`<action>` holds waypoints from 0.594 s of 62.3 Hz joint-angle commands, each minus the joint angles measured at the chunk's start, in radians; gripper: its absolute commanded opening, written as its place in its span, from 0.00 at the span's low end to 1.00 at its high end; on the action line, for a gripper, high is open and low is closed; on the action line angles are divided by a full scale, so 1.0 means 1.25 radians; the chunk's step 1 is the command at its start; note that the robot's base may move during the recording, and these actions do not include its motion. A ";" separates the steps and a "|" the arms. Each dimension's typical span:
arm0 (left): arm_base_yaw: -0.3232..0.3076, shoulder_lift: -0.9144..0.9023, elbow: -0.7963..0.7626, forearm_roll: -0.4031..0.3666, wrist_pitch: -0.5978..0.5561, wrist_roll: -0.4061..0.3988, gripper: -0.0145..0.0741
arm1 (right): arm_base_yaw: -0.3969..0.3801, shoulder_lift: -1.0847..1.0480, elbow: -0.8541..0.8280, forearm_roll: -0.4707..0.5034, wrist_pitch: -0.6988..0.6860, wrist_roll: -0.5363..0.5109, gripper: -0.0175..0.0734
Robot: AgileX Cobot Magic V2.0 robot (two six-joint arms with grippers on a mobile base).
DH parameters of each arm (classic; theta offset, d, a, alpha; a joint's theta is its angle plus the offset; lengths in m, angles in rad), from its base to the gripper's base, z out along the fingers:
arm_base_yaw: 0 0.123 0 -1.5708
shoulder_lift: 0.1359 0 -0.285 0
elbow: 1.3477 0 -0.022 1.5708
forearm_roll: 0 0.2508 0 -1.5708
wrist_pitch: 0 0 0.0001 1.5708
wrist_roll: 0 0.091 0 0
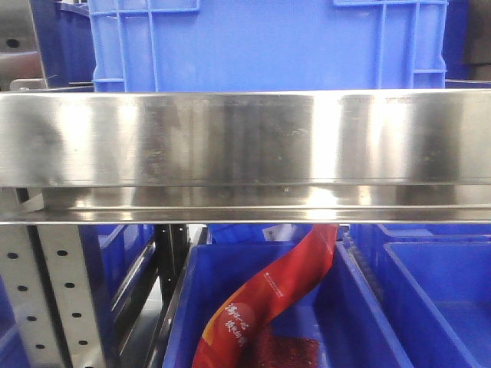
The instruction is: Grab PVC pipe and place in blue bin
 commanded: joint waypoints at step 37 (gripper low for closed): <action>-0.003 -0.001 -0.001 0.006 -0.003 -0.005 0.04 | -0.006 -0.003 0.001 -0.006 -0.015 -0.002 0.02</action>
